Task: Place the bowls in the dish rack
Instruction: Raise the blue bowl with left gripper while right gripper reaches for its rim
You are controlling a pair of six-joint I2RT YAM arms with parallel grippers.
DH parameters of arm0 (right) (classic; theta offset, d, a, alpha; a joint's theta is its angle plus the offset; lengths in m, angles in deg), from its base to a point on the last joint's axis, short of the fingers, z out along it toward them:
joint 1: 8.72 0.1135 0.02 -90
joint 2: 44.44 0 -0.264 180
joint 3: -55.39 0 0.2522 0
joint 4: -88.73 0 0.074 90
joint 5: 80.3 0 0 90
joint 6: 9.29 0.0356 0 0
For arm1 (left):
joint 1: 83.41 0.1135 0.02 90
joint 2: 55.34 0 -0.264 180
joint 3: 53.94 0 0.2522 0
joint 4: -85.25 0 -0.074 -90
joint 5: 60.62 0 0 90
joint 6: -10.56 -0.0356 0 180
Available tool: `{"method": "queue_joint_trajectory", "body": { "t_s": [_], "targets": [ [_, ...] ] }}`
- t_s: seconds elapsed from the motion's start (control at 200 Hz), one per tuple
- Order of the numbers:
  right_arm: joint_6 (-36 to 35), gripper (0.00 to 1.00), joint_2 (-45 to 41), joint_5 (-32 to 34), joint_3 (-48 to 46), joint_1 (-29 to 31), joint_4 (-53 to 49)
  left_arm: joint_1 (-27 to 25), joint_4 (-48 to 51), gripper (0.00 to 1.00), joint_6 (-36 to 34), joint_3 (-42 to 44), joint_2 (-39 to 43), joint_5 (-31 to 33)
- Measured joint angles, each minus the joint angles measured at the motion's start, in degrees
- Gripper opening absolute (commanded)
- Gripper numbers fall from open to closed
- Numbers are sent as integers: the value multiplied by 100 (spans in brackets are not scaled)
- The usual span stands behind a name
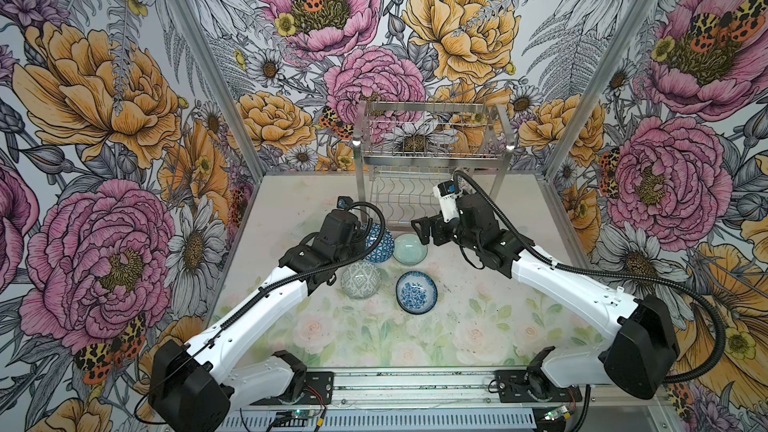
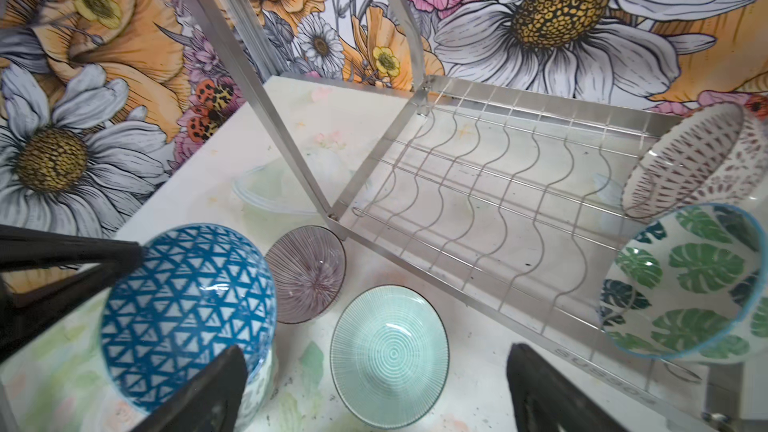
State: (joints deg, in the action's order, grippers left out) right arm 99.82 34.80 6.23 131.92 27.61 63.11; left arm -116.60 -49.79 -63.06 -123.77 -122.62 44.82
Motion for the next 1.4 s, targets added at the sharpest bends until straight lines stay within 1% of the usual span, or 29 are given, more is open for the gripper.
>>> {"method": "queue_joint_trajectory", "body": {
  "t_s": [0.225, 0.385, 0.54, 0.64, 0.751, 0.811, 0.861, 0.961, 0.966, 1.036, 1.081, 1.121, 1.286, 1.291, 1.301, 1.336, 1.361, 1.366, 1.376, 1.386, 1.401],
  "targets": [
    [466, 100, 358, -474, 31, 98, 240, -9, -275, 0, -15, -20, -188, -7],
    [957, 99, 772, -883, 31, 170, 730, -46, -422, 0, -15, -87, -238, -44],
    [1410, 90, 1207, -1115, 31, 201, 1187, -103, -452, 0, -33, -214, -275, -72],
    [1641, 80, 1421, -1209, 31, 212, 1384, -129, -472, 0, -33, -282, -275, -87],
    [1871, 64, 1613, -1305, 31, 238, 1517, -155, -503, 0, -33, -297, -273, -90],
    [1930, 49, 1657, -1335, 31, 251, 1530, -157, -501, 0, -33, -297, -273, -90],
    [1965, 40, 1676, -1340, 31, 262, 1558, -157, -503, 0, -33, -297, -273, -90],
    [2037, 18, 1685, -1362, 35, 289, 1602, -157, -503, 0, -37, -297, -273, -87],
    [2083, 18, 1685, -1325, 37, 289, 1589, -157, -501, 0, -39, -297, -273, -70],
    [2146, 0, 1692, -1226, 44, 275, 1539, -157, -505, 0, -57, -297, -256, -98],
    [2098, 0, 1718, -1113, 55, 245, 1443, -188, -588, 0, -76, -297, -227, -216],
    [2133, 0, 1740, -1167, 46, 243, 1405, -256, -612, 0, -94, -328, -219, -160],
    [2057, 0, 1742, -1091, 74, 273, 1335, -229, -695, 0, -79, -328, -201, -170],
    [2046, 0, 1742, -1084, 76, 278, 1322, -229, -699, 3, -81, -328, -201, -168],
    [2033, 0, 1742, -1071, 76, 280, 1311, -229, -708, 12, -81, -328, -201, -168],
    [1961, 0, 1729, -1001, 83, 304, 1233, -219, -734, 54, -72, -328, -192, -170],
    [1902, 0, 1711, -938, 83, 313, 1161, -219, -734, 79, -111, -328, -179, -168],
    [1891, 0, 1707, -922, 83, 313, 1150, -219, -737, 82, -107, -326, -175, -168],
    [1878, 0, 1698, -905, 85, 313, 1126, -214, -741, 93, -105, -323, -168, -168],
    [1845, 0, 1690, -859, 83, 315, 1088, -214, -741, 97, -109, -323, -166, -168],
    [1801, 0, 1665, -800, 85, 315, 1032, -212, -750, 98, -127, -315, -136, -168]
  ]
}}
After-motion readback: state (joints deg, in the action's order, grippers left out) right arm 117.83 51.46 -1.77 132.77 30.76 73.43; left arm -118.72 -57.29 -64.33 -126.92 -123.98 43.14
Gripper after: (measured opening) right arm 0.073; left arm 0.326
